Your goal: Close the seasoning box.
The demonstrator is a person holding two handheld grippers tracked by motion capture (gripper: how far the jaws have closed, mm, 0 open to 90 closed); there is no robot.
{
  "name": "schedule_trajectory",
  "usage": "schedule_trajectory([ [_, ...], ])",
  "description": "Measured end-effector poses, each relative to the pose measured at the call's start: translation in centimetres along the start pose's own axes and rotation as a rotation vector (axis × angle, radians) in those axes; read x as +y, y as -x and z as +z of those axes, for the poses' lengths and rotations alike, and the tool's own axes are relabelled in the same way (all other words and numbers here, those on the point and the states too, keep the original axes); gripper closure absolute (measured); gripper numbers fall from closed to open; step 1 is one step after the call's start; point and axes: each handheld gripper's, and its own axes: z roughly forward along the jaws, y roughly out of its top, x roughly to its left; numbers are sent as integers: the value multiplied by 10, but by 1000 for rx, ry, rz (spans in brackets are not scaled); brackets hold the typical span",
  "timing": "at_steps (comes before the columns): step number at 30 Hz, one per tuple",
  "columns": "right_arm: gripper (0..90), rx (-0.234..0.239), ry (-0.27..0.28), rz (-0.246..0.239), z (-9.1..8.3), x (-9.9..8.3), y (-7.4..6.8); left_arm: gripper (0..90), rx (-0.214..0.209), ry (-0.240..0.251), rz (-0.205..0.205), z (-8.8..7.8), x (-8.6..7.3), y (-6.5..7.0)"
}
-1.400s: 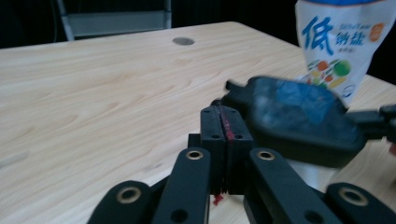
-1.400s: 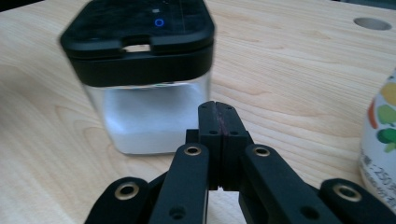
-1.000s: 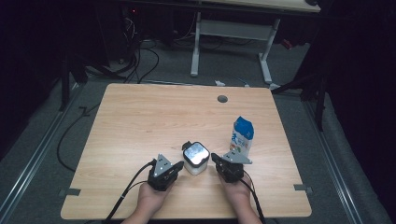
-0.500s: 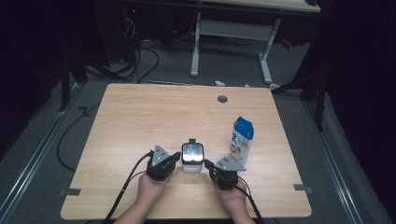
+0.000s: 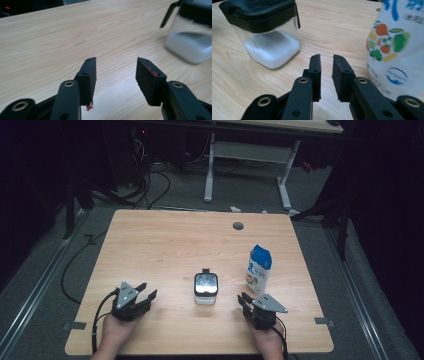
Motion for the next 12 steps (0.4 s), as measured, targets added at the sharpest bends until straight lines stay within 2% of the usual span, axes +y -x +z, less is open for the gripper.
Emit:
schedule_trajectory([
  [3, 739, -4, -8, 5, -2, -4, 5, 496, 20, -6, -35, -7, -5, -11],
  [6, 729, -9, -3, 13, -3, -4, 9, 479, 26, 8, -72, -11, -6, -18],
  [12, 684, -10, -1, 13, -3, -4, 12, 469, 18, 5, -80, -9, -6, -19],
])
